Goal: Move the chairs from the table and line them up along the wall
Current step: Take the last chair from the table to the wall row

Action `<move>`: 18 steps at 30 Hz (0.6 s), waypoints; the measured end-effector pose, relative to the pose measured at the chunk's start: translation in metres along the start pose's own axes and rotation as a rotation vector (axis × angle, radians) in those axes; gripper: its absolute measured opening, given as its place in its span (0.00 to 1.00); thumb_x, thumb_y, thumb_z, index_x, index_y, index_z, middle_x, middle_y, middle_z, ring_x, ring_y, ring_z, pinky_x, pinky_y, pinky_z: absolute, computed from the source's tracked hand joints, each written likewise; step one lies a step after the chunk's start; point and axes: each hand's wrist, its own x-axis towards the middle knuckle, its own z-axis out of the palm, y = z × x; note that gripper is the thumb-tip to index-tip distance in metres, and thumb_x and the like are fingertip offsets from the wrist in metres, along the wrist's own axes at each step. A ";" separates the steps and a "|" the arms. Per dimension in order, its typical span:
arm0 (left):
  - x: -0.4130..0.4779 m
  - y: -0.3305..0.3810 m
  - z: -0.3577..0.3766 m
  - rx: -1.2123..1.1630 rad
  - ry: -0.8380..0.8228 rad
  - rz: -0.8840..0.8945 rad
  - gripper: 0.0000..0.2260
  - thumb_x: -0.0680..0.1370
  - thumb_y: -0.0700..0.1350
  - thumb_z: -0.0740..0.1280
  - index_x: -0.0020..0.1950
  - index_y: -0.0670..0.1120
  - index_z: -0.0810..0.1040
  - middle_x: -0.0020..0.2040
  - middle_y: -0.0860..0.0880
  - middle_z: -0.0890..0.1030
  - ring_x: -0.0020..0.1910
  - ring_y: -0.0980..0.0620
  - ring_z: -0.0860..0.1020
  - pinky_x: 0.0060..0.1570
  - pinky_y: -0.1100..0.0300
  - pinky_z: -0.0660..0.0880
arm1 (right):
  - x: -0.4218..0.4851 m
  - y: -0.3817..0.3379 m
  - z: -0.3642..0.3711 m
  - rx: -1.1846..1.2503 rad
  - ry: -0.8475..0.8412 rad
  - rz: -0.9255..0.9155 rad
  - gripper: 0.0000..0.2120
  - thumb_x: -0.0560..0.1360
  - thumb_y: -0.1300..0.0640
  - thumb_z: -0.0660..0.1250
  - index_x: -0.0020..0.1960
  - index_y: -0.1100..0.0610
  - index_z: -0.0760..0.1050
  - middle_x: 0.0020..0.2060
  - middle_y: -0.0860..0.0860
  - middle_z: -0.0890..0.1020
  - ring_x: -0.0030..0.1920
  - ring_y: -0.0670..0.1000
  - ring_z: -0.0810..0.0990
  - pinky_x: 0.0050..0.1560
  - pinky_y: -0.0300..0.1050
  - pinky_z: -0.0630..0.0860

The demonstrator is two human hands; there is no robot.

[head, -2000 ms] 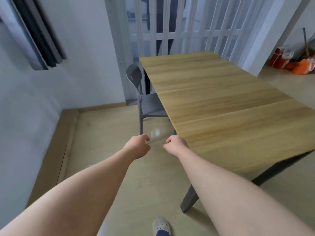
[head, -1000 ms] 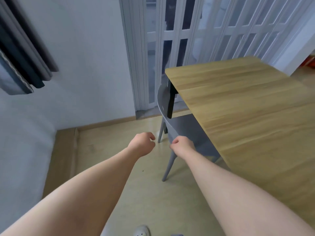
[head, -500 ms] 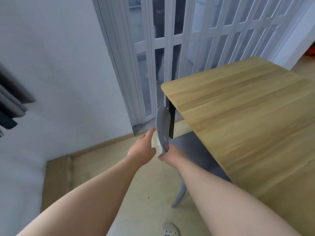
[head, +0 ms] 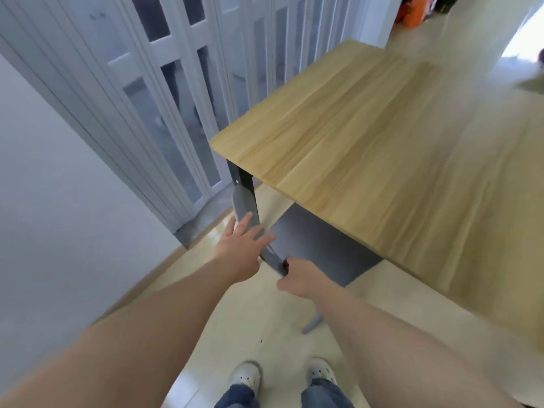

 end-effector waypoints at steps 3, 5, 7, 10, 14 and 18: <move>0.014 -0.010 0.001 0.120 -0.026 0.147 0.20 0.80 0.41 0.58 0.70 0.55 0.69 0.71 0.53 0.71 0.77 0.46 0.57 0.76 0.44 0.42 | 0.000 -0.005 0.011 -0.016 0.078 0.084 0.06 0.73 0.59 0.61 0.49 0.58 0.68 0.43 0.53 0.74 0.43 0.53 0.72 0.41 0.44 0.68; 0.024 -0.015 0.006 0.177 0.008 0.220 0.17 0.79 0.40 0.59 0.64 0.54 0.74 0.63 0.53 0.78 0.69 0.48 0.69 0.75 0.46 0.49 | -0.001 -0.009 0.019 -0.058 0.114 0.143 0.10 0.74 0.57 0.61 0.55 0.57 0.70 0.46 0.54 0.77 0.44 0.55 0.74 0.42 0.45 0.70; 0.033 -0.013 0.010 0.222 0.038 0.258 0.14 0.78 0.41 0.60 0.59 0.53 0.77 0.58 0.52 0.81 0.61 0.48 0.75 0.68 0.50 0.59 | 0.002 -0.008 0.022 -0.090 0.137 0.182 0.15 0.75 0.56 0.60 0.61 0.57 0.70 0.48 0.54 0.77 0.48 0.57 0.77 0.47 0.48 0.72; 0.038 -0.008 0.013 0.296 0.034 0.303 0.11 0.78 0.42 0.61 0.56 0.52 0.78 0.53 0.51 0.82 0.56 0.47 0.78 0.60 0.53 0.65 | 0.006 -0.008 0.025 -0.113 0.145 0.222 0.14 0.76 0.59 0.57 0.61 0.57 0.70 0.49 0.56 0.78 0.52 0.59 0.78 0.52 0.53 0.75; 0.042 -0.009 0.014 0.316 0.063 0.344 0.10 0.78 0.40 0.60 0.56 0.51 0.77 0.52 0.50 0.82 0.53 0.46 0.79 0.57 0.53 0.67 | 0.005 -0.010 0.025 -0.172 0.160 0.207 0.14 0.77 0.61 0.55 0.61 0.57 0.71 0.51 0.57 0.78 0.50 0.59 0.77 0.45 0.48 0.72; 0.044 -0.009 0.012 0.320 0.027 0.345 0.10 0.77 0.39 0.62 0.55 0.49 0.77 0.52 0.49 0.83 0.53 0.46 0.80 0.57 0.54 0.69 | 0.001 -0.012 0.020 -0.296 0.181 0.138 0.14 0.78 0.61 0.54 0.61 0.56 0.72 0.54 0.57 0.80 0.48 0.59 0.78 0.42 0.47 0.69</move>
